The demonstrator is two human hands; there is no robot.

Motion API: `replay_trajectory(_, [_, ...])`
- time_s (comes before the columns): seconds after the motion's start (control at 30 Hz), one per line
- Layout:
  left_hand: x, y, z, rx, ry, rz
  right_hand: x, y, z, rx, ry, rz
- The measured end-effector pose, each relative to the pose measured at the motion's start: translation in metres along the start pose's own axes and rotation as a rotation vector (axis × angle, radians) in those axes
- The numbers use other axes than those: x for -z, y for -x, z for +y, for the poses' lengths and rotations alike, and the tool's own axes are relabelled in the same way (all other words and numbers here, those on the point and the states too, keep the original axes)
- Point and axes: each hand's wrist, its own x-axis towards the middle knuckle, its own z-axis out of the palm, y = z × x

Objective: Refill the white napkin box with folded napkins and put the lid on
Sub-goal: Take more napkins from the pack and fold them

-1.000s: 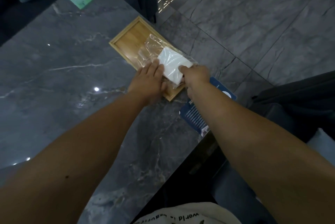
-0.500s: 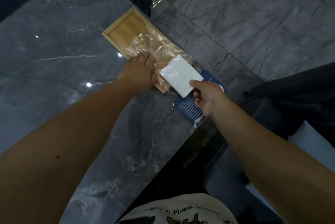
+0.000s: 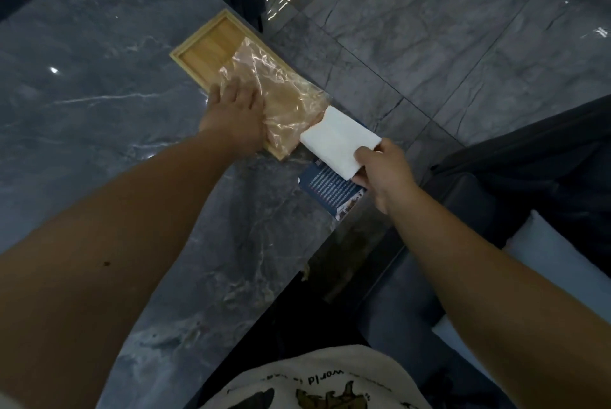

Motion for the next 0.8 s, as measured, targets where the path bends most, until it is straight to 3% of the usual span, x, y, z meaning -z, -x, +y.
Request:
replay_trajectory(0.1, [0.007, 0.007, 0.005, 0.041, 0.106, 0.082, 0.011, 0.017, -0.006, 0.093, -0.048, 0.002])
replay_trajectory(0.2, [0.02, 0.031, 0.015, 0.073, 0.357, 0.335, 0.017, 0.035, -0.018, 0.132, -0.144, -0.047])
replay_trajectory(0.27, [0.029, 0.056, 0.025, 0.148, 0.743, 0.389, 0.015, 0.049, -0.026, 0.135, -0.212, -0.102])
replay_trajectory(0.37, [0.048, 0.098, 0.04, 0.353, 1.7, 0.159, -0.003, 0.072, -0.035, 0.148, -0.253, -0.174])
replay_trajectory(0.47, [0.06, 0.142, 0.039, 0.377, 2.171, 0.063, -0.038, 0.101, -0.036, 0.18, -0.26, -0.26])
replay_trajectory(0.63, [0.062, 0.226, 0.014, 0.326, 2.317, 0.359, -0.104, 0.163, -0.017, 0.224, -0.161, -0.418])
replay_trajectory(0.8, [0.029, 0.32, -0.035, 0.522, 2.249, 0.647, -0.162, 0.225, 0.033, 0.234, 0.0, -0.693])
